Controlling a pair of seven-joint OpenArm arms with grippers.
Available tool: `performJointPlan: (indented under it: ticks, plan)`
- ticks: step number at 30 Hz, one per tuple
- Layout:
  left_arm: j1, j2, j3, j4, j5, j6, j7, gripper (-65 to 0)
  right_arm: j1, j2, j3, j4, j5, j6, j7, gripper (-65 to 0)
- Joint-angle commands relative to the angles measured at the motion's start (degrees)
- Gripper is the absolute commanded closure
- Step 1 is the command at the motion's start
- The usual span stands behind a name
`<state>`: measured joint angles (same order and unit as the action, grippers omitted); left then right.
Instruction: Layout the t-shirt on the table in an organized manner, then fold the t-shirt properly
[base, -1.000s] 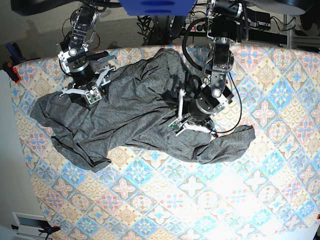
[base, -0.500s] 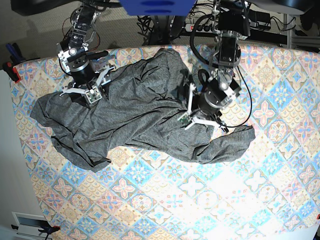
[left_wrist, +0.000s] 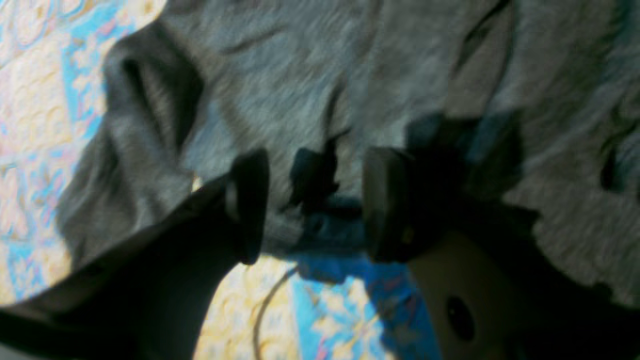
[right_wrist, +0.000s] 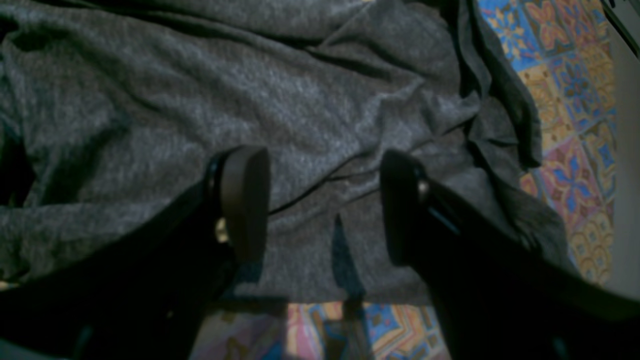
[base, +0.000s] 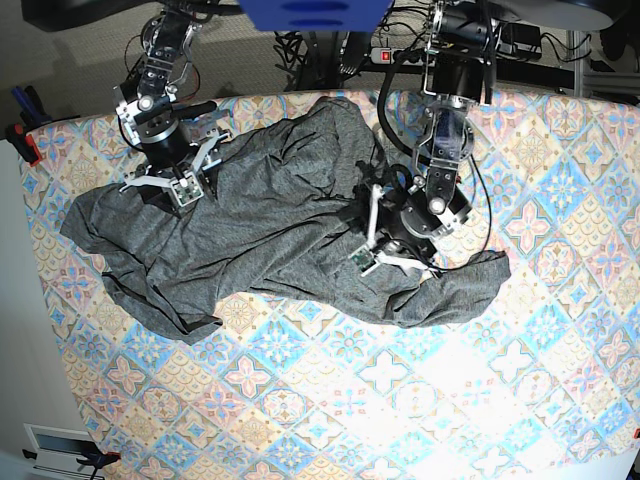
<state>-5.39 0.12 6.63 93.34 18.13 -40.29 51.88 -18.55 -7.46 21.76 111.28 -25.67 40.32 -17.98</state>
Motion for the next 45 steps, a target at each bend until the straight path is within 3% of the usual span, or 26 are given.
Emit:
performJointPlan:
  ticks: [1,9,22,31,40,43,45]
  plan:
    - [-0.9,0.3,1.0,0.9,-0.3,0.3,-1.0,-29.9,0.3,0.1,-0.1,1.2,0.5,-0.3,1.4,-33.3]
    - [1.0,0.4,5.6,7.0,-0.3,0.3,-0.9,-29.9,0.7,0.1,-0.4,1.1,0.5,-0.3,1.3,-33.3]
    - [0.5,0.4,5.1,0.2,-0.1,0.3,-4.3,-29.9,0.8,0.1,-0.2,1.0,0.6,-0.3,1.3,-33.3]
    - [-1.7,0.4,1.1,-3.5,-0.2,0.3,-4.4,-29.9,0.7,0.1,0.0,1.0,0.6,-0.3,1.4,-33.3]
    - [-2.9,0.5,1.3,-7.6,-0.3,0.3,-4.4,-29.9,0.7,0.1,-0.1,1.0,0.6,-0.3,1.4,-33.3]
    - [-3.0,0.5,1.3,-7.7,-0.3,0.3,-4.4,-27.1,0.6,0.1,-0.1,1.0,0.6,-0.3,1.4,-33.3]
    - [-3.2,0.5,1.3,-8.5,-0.3,0.3,-4.4,-20.8,0.5,0.1,0.0,1.0,0.6,-0.3,1.4,-33.3]
